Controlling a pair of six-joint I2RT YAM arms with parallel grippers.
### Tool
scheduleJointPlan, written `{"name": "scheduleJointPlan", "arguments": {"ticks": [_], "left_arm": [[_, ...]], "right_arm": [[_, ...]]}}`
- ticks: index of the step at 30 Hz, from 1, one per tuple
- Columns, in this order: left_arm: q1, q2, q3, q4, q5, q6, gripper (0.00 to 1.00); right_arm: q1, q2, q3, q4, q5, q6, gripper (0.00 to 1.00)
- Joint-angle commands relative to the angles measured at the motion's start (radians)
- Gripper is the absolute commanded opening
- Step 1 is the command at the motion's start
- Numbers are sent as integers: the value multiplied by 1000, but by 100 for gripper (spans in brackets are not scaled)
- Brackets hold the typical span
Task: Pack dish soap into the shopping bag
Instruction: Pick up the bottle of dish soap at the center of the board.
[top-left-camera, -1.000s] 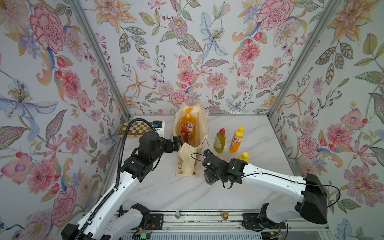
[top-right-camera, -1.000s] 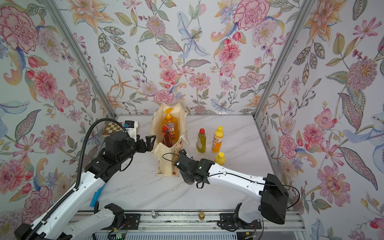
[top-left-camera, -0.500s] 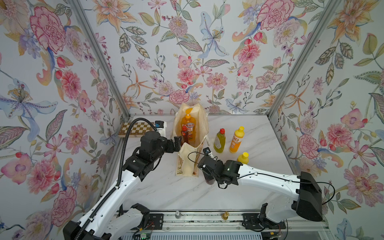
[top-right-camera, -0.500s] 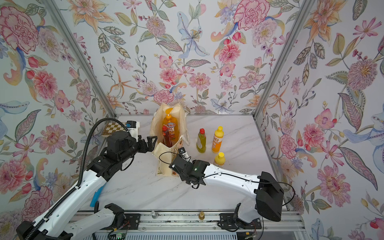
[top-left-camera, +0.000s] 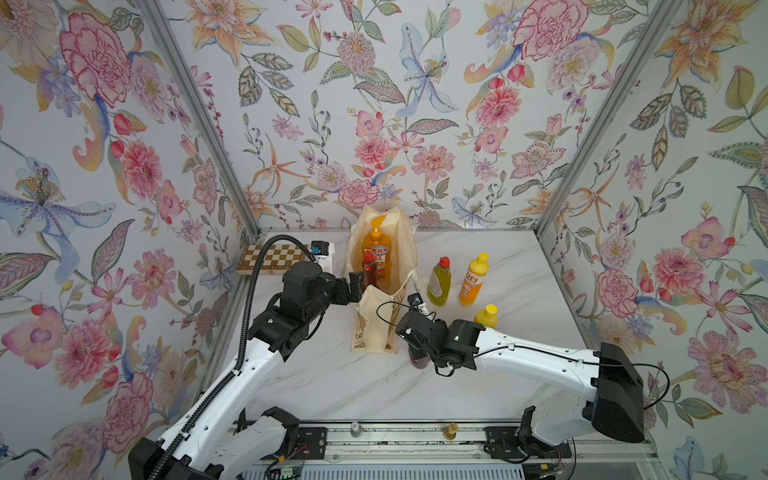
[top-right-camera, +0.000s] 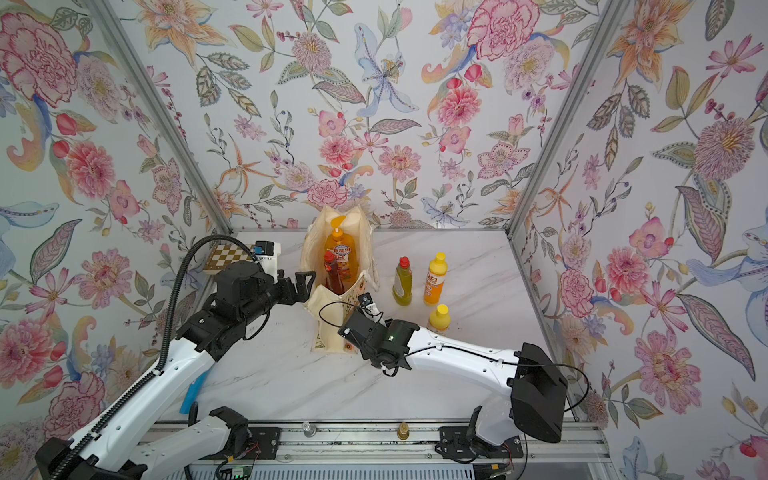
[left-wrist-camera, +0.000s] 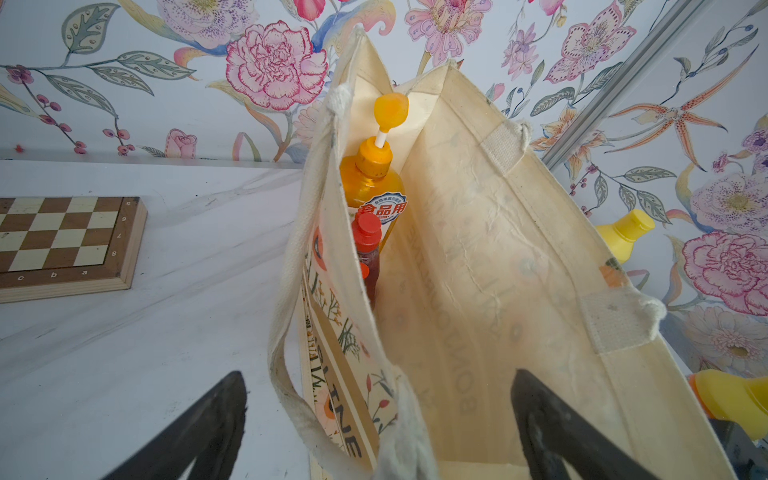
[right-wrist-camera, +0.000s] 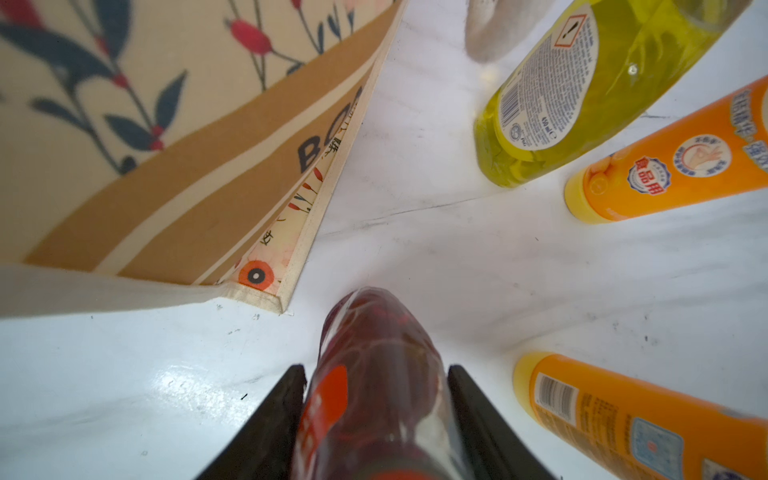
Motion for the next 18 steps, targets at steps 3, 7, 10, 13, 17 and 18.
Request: {"name": "scheduleJointPlan", "arguments": {"ticks": [3, 7, 10, 13, 17, 18], "left_arm": [[2, 7, -11, 11, 21, -1, 99], [2, 5, -6, -5, 30, -3, 99], [3, 0, 3, -34, 43, -4, 99], [1, -9, 10, -64, 64, -2, 99], [2, -20, 17, -92, 104, 0, 99], [1, -21, 18, -97, 114, 1, 99]], "right_arm": [[-7, 26, -19, 15, 8, 18, 48], [-7, 25, -25, 15, -1, 15, 42], [-8, 15, -33, 13, -2, 15, 31], [-8, -8, -37, 15, 2, 11, 25], [-14, -53, -26, 15, 8, -3, 13], [-15, -67, -20, 15, 5, -9, 12]]}}
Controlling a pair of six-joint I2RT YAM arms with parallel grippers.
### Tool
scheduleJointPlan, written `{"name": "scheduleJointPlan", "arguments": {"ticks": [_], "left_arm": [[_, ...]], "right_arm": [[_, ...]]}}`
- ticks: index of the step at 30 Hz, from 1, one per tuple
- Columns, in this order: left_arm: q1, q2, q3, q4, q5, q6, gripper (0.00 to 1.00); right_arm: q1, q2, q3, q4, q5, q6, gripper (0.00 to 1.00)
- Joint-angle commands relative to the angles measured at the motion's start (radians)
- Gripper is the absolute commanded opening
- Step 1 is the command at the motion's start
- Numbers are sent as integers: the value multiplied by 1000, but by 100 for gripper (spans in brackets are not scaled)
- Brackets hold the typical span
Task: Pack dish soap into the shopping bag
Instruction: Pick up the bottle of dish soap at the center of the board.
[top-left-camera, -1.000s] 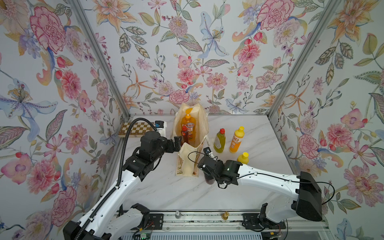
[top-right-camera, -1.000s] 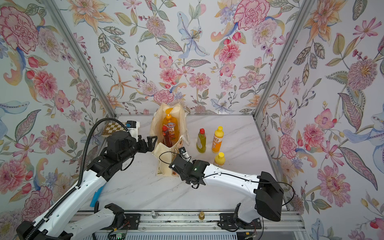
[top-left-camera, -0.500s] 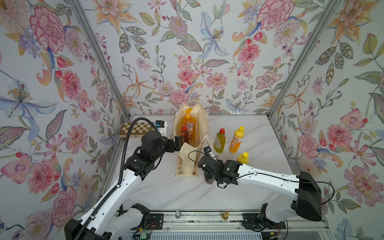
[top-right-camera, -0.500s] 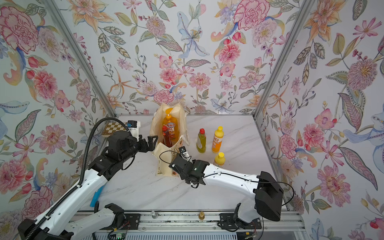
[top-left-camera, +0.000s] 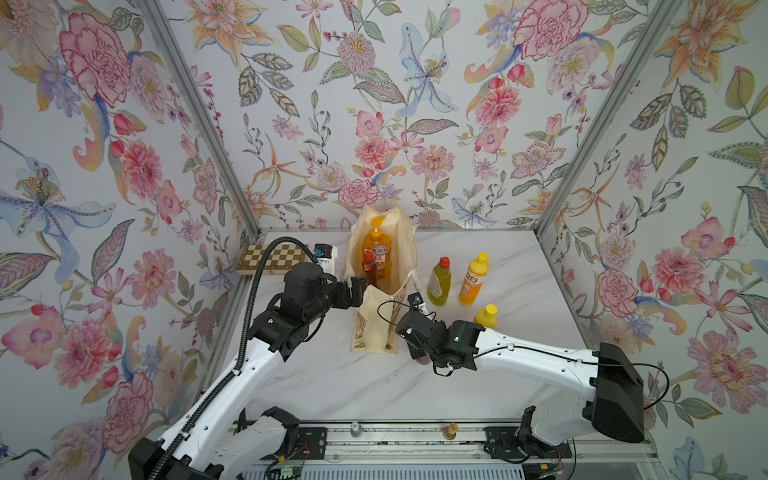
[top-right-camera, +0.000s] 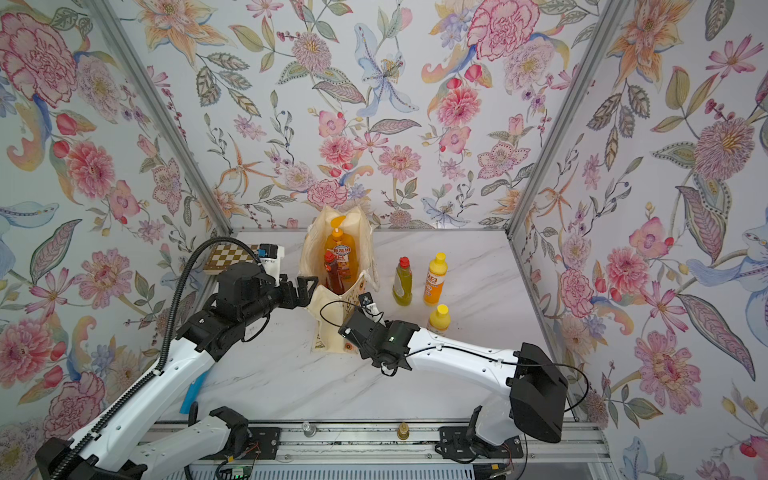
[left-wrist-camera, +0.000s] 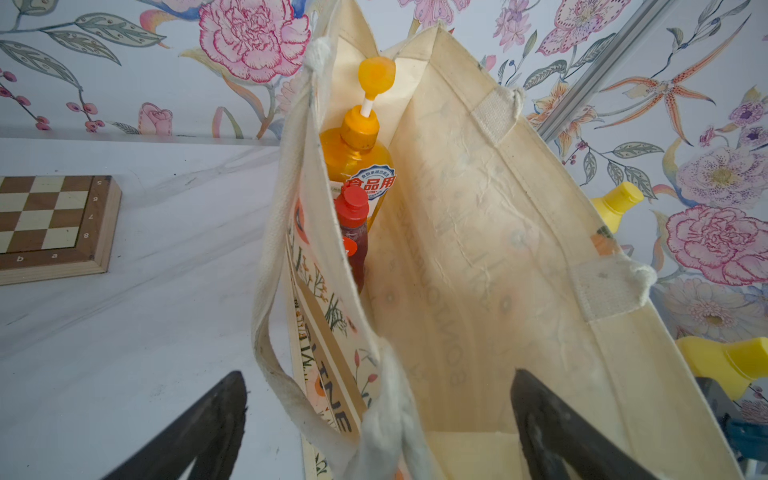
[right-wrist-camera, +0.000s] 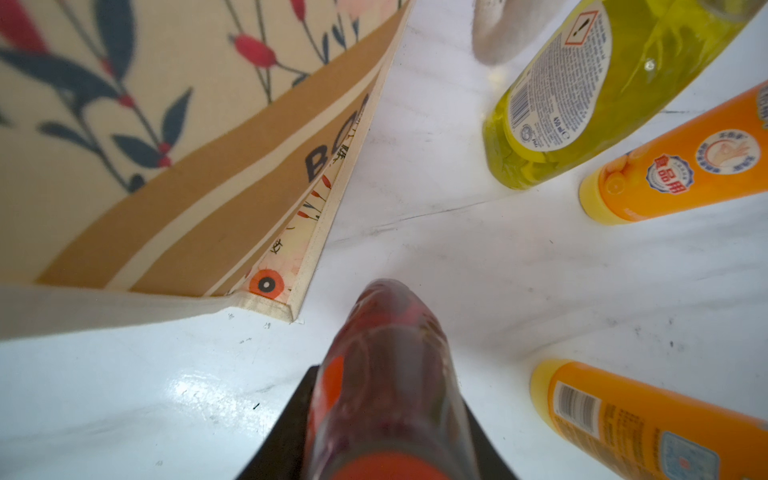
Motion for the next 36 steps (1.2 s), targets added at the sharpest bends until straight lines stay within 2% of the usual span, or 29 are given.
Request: {"name": "scheduleJointPlan", "arguments": {"ticks": [1, 5, 10, 17, 23, 29, 36], "left_arm": [[2, -18, 18, -45, 59, 0, 99], [2, -10, 18, -49, 98, 5, 99], [2, 10, 21, -68, 139, 29, 99], [2, 26, 26, -116, 134, 76, 99], [1, 32, 20, -123, 124, 96, 99], [2, 34, 17, -115, 115, 108, 99], [3, 30, 9, -100, 113, 111, 99]], "right_arm": [[-9, -67, 2, -16, 17, -26, 10], [-24, -124, 44, -42, -2, -41, 0], [-58, -181, 155, -123, -38, -72, 0], [-113, -172, 451, -282, -95, -164, 0], [-160, -89, 765, -391, -153, -260, 0], [-211, 68, 1101, -471, -200, -356, 0], [-281, 255, 1365, -489, -274, -409, 0]]}}
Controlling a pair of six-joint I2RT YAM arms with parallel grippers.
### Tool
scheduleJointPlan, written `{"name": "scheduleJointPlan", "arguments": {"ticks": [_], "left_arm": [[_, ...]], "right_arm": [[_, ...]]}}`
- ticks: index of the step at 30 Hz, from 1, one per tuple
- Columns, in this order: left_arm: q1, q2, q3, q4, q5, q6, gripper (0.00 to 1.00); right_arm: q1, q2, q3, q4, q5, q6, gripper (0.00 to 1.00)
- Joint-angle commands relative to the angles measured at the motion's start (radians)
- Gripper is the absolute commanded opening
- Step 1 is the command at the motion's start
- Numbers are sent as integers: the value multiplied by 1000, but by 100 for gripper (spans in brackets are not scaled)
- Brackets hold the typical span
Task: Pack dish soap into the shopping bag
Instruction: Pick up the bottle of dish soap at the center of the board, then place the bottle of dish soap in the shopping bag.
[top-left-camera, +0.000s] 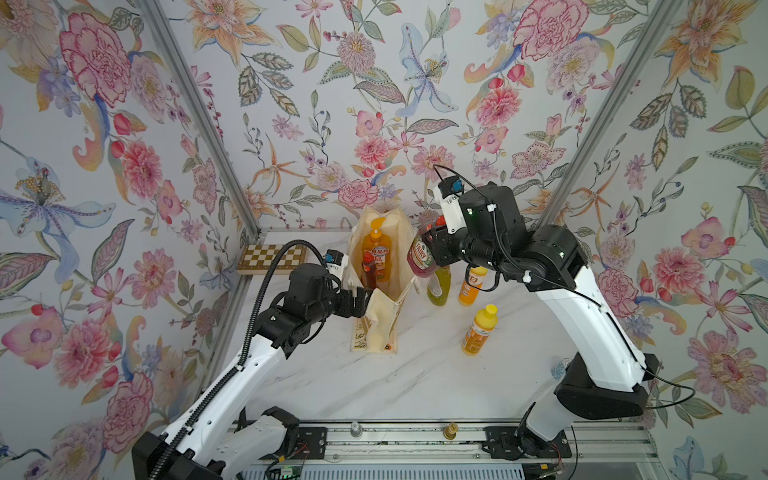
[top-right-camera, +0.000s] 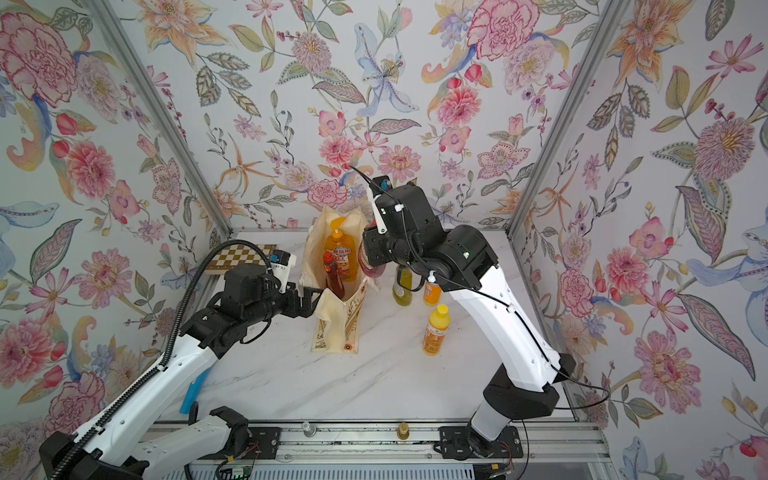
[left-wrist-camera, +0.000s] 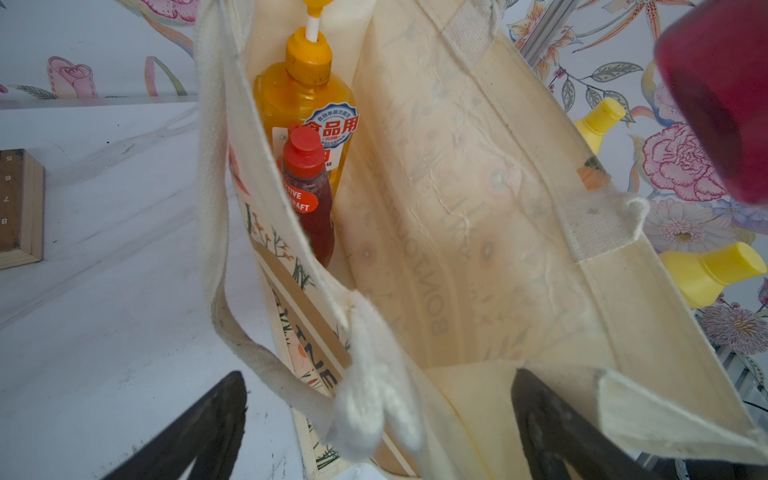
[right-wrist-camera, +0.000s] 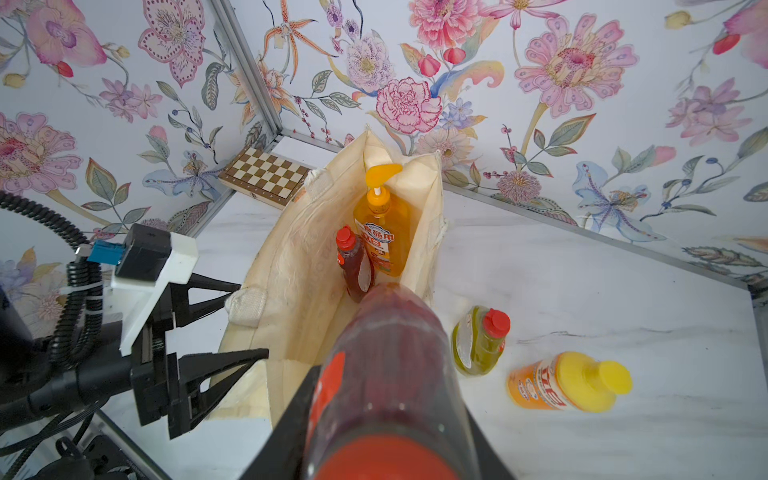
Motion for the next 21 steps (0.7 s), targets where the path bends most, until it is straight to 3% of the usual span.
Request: {"name": "scheduleJointPlan", "arguments": {"ticks": [1, 5, 9, 16, 21], "left_arm": [[2, 5, 3, -18, -5, 28, 99], [2, 5, 0, -12, -1, 28, 99], [3, 1, -1, -5, -2, 25, 98], [3, -23, -19, 29, -74, 2, 97], [3, -25, -38, 51, -88, -13, 86]], "right_arm": [[-27, 55, 120, 53, -41, -47, 0], [-48, 165, 251, 57, -103, -36, 0], [-45, 224, 266, 94, -112, -2, 0], [44, 260, 180, 147, 18, 22, 0], [118, 235, 60, 173, 154, 39, 0]]}}
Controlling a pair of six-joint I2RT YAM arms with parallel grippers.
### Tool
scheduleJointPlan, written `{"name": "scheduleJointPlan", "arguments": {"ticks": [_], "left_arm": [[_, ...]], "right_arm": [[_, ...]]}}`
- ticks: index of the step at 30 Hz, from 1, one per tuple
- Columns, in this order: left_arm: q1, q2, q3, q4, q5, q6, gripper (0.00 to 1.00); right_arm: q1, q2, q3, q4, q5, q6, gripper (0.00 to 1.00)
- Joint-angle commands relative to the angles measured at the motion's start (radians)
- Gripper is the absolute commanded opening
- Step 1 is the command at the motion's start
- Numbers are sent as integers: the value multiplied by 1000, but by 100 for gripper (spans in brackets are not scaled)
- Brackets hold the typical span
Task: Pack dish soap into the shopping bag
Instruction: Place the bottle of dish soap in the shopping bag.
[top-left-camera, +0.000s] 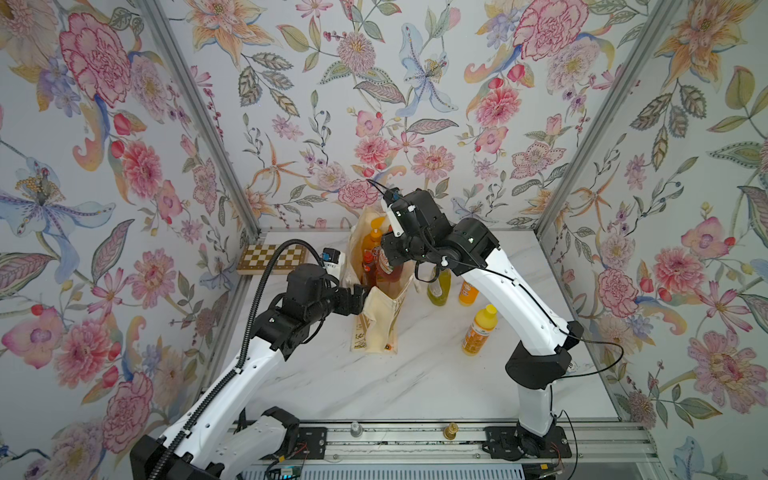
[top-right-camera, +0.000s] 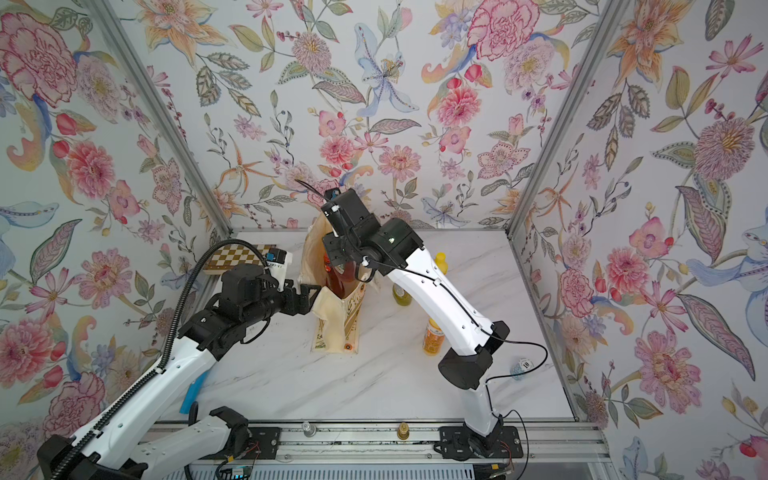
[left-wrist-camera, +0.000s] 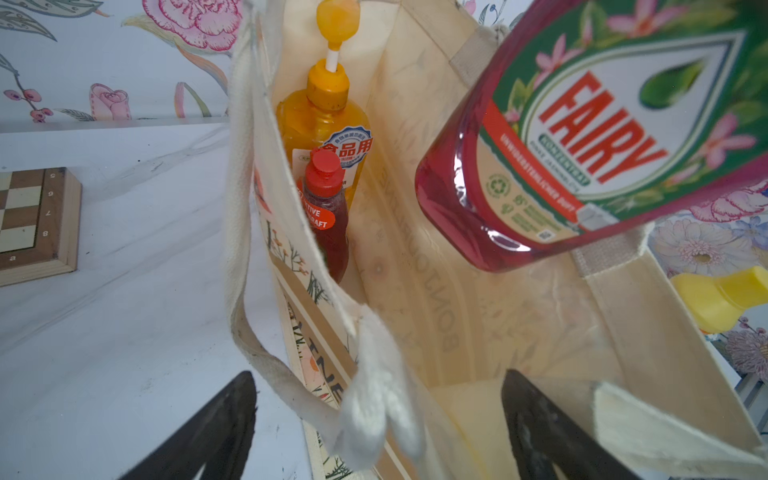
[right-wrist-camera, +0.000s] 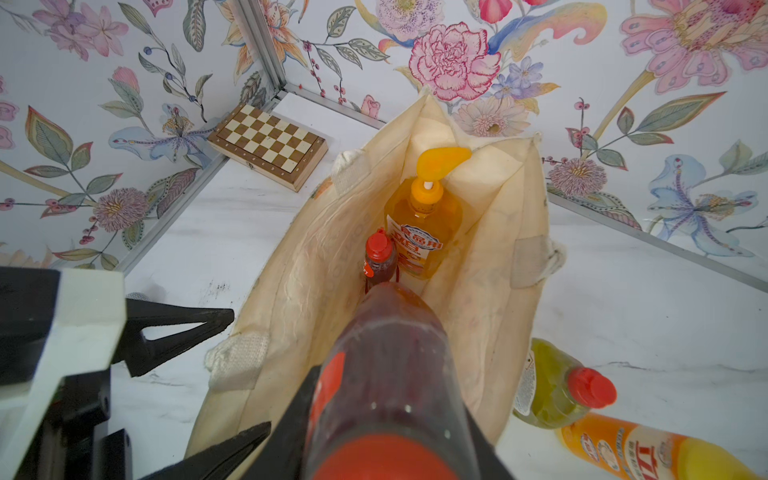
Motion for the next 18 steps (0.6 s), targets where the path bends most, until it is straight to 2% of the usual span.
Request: {"name": "scheduleJointPlan", "arguments": {"ticks": [1, 6, 10, 13, 18], "left_arm": [[2, -4, -25, 8, -29, -4, 82], [3, 13, -22, -18, -35, 13, 60], [4, 18, -16, -34, -65, 28, 35], [5, 20, -3, -50, -104, 48, 20], [9, 28, 23, -92, -201, 88, 7]], "right_arm": [[38, -56, -72, 134, 133, 31, 0], [56, -119, -252, 214, 158, 69, 0], [50, -162, -357, 245, 184, 96, 0], [41, -189, -413, 247, 211, 106, 0], [15, -234, -512, 250, 232, 136, 0]]}}
